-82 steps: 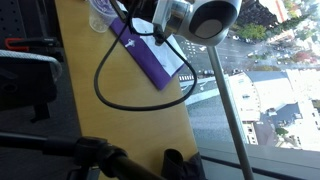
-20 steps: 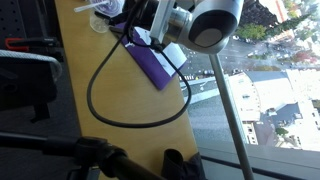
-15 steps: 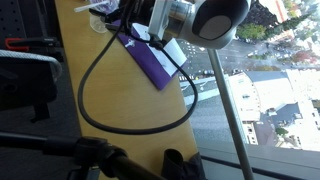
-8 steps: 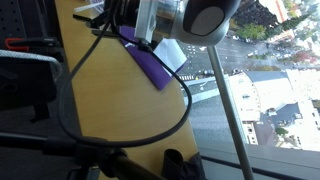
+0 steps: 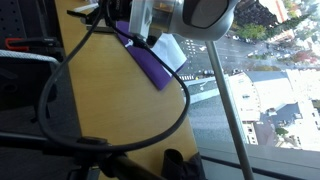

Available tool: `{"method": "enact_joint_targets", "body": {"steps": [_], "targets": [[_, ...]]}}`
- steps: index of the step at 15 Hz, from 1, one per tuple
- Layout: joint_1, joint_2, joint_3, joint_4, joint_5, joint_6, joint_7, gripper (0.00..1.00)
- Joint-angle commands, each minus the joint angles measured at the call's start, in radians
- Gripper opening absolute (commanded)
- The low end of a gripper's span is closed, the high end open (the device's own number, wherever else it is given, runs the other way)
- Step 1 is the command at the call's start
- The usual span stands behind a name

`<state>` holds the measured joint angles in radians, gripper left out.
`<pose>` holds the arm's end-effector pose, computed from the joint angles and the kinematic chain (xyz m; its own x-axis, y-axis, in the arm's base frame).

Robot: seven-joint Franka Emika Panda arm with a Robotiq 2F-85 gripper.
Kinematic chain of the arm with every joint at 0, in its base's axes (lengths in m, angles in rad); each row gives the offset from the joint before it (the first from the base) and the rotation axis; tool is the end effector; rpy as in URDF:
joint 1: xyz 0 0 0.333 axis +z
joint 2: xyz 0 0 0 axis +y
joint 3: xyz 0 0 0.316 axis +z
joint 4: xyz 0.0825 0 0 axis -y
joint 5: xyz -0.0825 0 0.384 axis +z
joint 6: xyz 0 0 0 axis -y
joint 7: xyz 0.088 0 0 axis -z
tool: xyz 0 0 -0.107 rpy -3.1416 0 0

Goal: Place the straw in the cup

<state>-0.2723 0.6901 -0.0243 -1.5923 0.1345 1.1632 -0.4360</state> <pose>0.5338 -0.1432 0.2107 0.5470 0.3108 -0.7773 -0.1518 -0.8763 -0.4573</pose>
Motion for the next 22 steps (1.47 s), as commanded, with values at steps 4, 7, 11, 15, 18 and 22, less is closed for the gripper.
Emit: {"method": "enact_joint_targets", "body": {"steps": [4, 7, 11, 15, 18, 22], "targets": [[-0.004, -0.091, 0.000, -0.027, 0.025, 0.022, -0.024, 1.00], [-0.002, -0.100, 0.000, -0.023, 0.037, 0.019, -0.021, 1.00], [-0.002, -0.104, -0.004, -0.024, 0.038, 0.028, -0.023, 1.00], [-0.003, -0.151, 0.000, -0.041, 0.037, 0.069, -0.048, 1.00], [-0.001, -0.241, 0.000, -0.073, 0.023, 0.139, -0.099, 1.00], [0.020, -0.422, -0.019, -0.268, -0.088, 0.321, -0.168, 1.00]]}}
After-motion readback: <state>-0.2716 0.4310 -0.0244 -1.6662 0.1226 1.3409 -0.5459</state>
